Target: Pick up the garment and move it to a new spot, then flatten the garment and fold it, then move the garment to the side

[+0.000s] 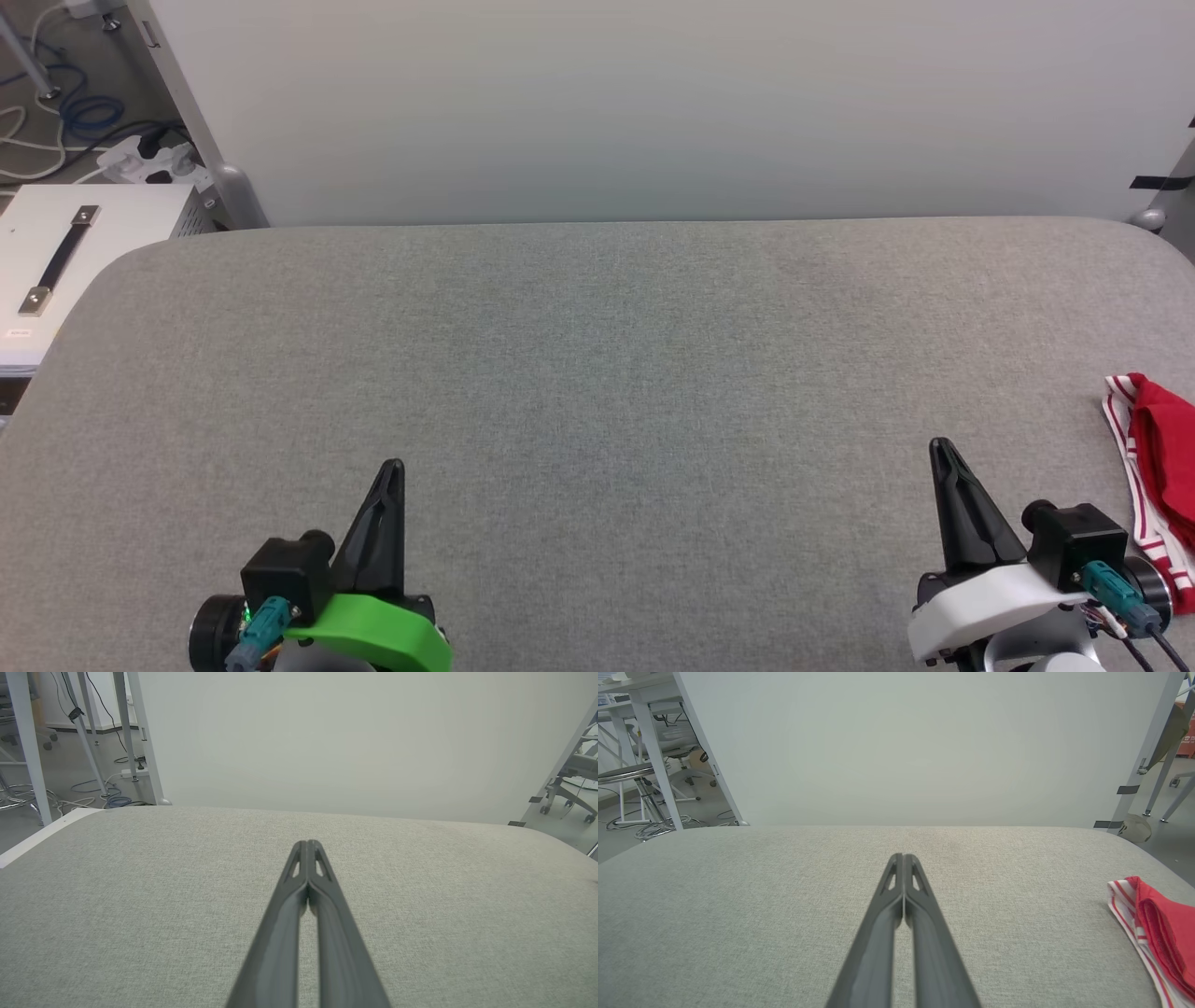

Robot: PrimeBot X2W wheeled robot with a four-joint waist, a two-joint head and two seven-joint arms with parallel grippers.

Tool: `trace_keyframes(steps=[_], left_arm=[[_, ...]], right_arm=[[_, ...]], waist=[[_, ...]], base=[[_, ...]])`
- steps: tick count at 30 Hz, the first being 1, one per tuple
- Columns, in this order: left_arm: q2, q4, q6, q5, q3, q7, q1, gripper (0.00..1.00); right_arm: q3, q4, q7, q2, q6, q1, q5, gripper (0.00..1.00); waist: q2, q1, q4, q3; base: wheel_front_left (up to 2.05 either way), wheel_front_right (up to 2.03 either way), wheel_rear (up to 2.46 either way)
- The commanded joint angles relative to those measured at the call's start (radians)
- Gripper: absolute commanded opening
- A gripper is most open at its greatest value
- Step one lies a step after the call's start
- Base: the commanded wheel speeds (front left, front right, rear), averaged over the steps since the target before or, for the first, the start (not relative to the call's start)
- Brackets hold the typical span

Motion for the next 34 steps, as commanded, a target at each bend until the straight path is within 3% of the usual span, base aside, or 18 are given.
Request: trace_keyframes(steps=[1, 34], left_arm=[[-0.002, -0.009, 0.006, 0.01, 0.006, 0.006, -0.013, 0.0], [-0.005, -0.033, 0.039, 0.067, 0.021, 0.072, -0.031, 0.0]], right_arm=[[0.0, -0.008, 0.005, 0.001, 0.0, -0.004, -0.009, 0.0], [-0.003, -0.04, 0.071, 0.002, -0.001, -0.009, -0.042, 0.0]], waist=[[0.0, 0.0, 0.0, 0.0], [0.0, 0.0, -0.005, 0.008]], base=[[0.0, 0.0, 0.0], [0.0, 0.0, 0.0]])
